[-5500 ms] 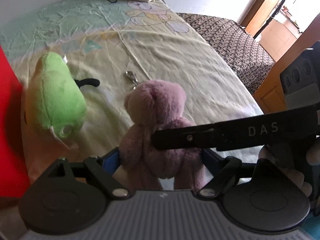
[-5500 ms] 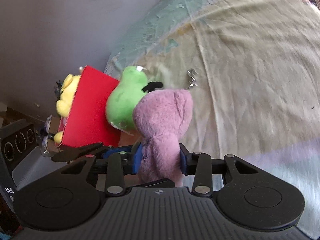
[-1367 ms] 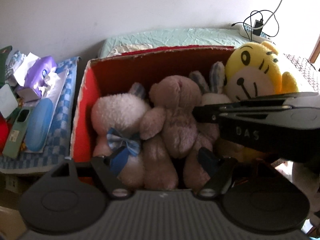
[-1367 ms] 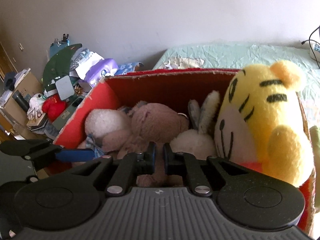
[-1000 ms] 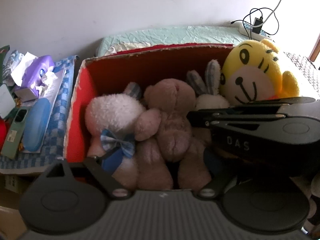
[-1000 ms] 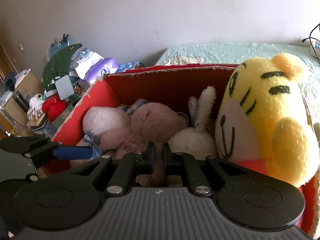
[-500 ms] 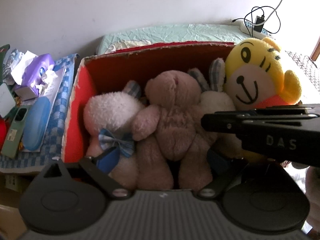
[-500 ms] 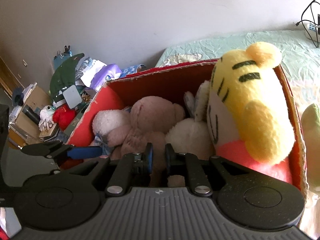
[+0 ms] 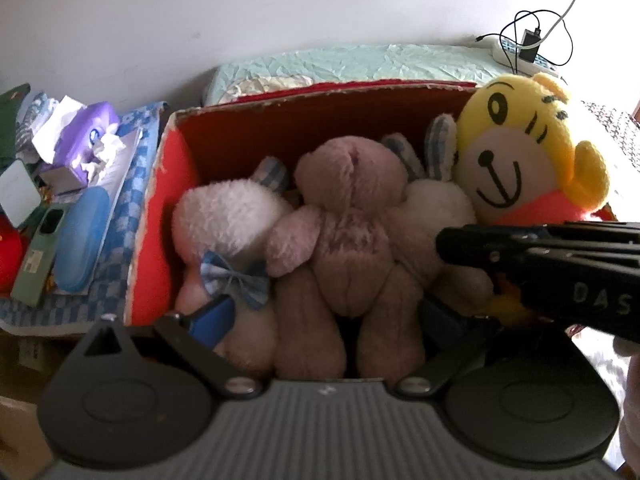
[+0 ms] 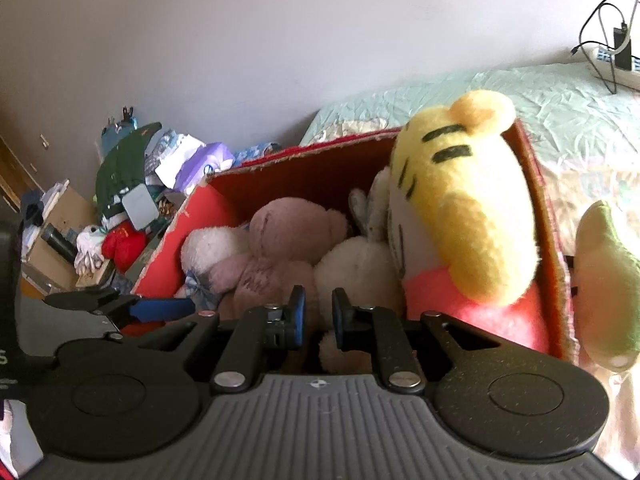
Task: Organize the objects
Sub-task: 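Withdraw the right gripper from the box and move toward the green pear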
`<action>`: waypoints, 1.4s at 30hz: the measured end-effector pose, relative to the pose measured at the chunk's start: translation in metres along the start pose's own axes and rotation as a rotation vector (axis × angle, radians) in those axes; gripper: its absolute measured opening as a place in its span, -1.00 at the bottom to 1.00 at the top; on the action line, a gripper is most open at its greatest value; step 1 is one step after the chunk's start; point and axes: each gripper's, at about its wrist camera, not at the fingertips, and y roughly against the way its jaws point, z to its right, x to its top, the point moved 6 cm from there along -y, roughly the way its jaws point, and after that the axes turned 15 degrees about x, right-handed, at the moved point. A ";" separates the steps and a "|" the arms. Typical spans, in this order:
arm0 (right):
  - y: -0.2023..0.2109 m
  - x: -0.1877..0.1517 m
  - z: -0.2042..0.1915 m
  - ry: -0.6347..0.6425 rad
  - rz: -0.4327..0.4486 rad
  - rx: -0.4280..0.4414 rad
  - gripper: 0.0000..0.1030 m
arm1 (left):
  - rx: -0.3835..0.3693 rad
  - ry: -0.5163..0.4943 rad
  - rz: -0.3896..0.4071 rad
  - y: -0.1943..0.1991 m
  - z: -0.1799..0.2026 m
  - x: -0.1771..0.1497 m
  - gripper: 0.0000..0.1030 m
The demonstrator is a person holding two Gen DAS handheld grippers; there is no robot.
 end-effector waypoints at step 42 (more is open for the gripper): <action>0.091 -0.009 -0.004 0.002 0.138 0.037 -0.49 | 0.105 0.060 0.080 0.086 0.033 -0.011 0.68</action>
